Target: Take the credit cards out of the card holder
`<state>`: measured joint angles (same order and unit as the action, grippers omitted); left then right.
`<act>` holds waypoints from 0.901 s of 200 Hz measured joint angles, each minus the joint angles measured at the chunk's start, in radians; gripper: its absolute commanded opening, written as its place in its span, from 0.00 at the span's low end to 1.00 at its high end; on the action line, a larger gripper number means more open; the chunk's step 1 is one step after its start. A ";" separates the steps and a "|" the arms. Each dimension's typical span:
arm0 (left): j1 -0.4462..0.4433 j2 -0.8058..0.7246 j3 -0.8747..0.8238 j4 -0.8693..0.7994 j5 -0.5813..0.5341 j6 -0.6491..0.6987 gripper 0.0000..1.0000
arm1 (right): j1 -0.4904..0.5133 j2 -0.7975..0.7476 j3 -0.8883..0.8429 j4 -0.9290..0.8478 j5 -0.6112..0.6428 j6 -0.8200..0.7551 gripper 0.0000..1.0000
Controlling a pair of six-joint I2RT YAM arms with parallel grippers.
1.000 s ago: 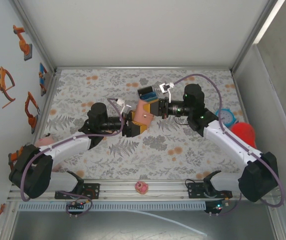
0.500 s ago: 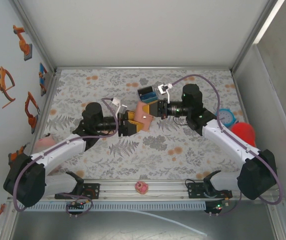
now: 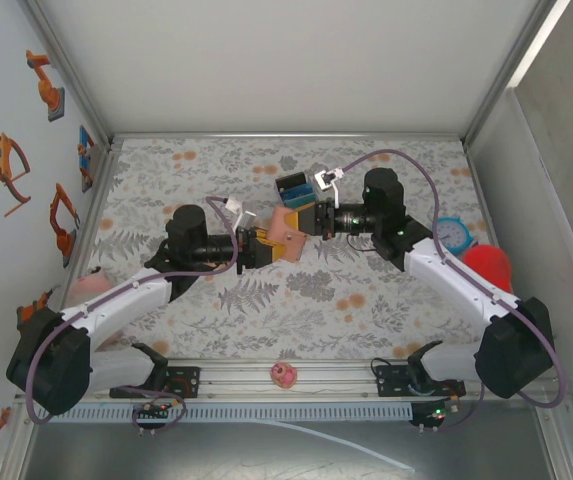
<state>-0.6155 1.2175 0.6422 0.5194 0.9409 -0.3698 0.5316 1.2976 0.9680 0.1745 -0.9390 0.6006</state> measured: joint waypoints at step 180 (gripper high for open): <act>-0.012 -0.032 0.024 -0.253 -0.413 0.113 0.00 | 0.012 -0.194 0.055 -0.469 0.645 -0.035 0.70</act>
<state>-0.6277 1.1851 0.6666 0.2665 0.5282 -0.2573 0.5438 1.1038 1.0233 -0.2943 -0.2943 0.5655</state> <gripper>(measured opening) 0.174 0.726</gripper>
